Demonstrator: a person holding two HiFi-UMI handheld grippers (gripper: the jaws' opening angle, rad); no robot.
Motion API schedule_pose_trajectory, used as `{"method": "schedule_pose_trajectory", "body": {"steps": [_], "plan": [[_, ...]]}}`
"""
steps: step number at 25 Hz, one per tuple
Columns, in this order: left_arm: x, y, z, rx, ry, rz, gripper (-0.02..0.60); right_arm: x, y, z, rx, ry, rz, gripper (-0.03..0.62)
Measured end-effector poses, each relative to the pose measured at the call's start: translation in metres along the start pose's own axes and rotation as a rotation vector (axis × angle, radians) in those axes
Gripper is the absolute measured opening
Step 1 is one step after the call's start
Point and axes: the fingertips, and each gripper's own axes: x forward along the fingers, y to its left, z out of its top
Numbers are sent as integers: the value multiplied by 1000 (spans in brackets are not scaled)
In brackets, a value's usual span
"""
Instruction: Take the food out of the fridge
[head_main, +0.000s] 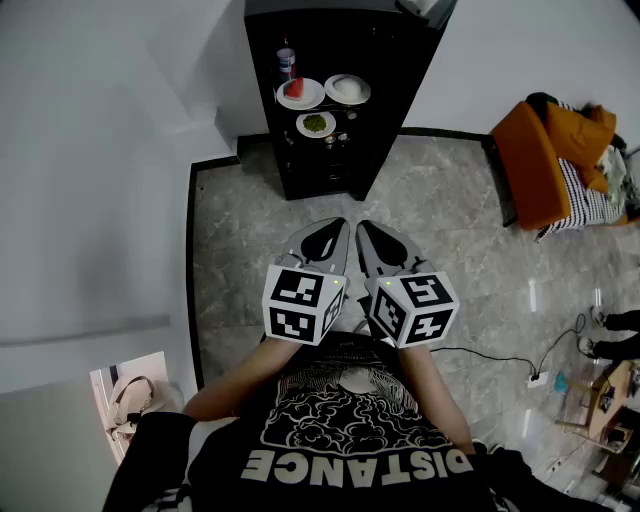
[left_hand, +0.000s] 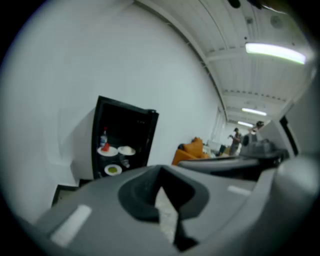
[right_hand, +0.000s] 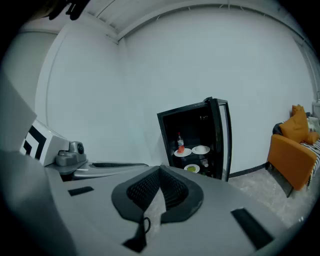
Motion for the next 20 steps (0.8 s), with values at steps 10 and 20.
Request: {"method": "schedule_pose_trajectory", "body": {"steps": [10, 20], "plan": [[0, 17, -2, -8, 3, -8, 2, 17, 8, 0, 23, 5, 4, 3], [-1, 47, -2, -44, 3, 33, 2, 42, 20, 0, 36, 23, 43, 3]]}}
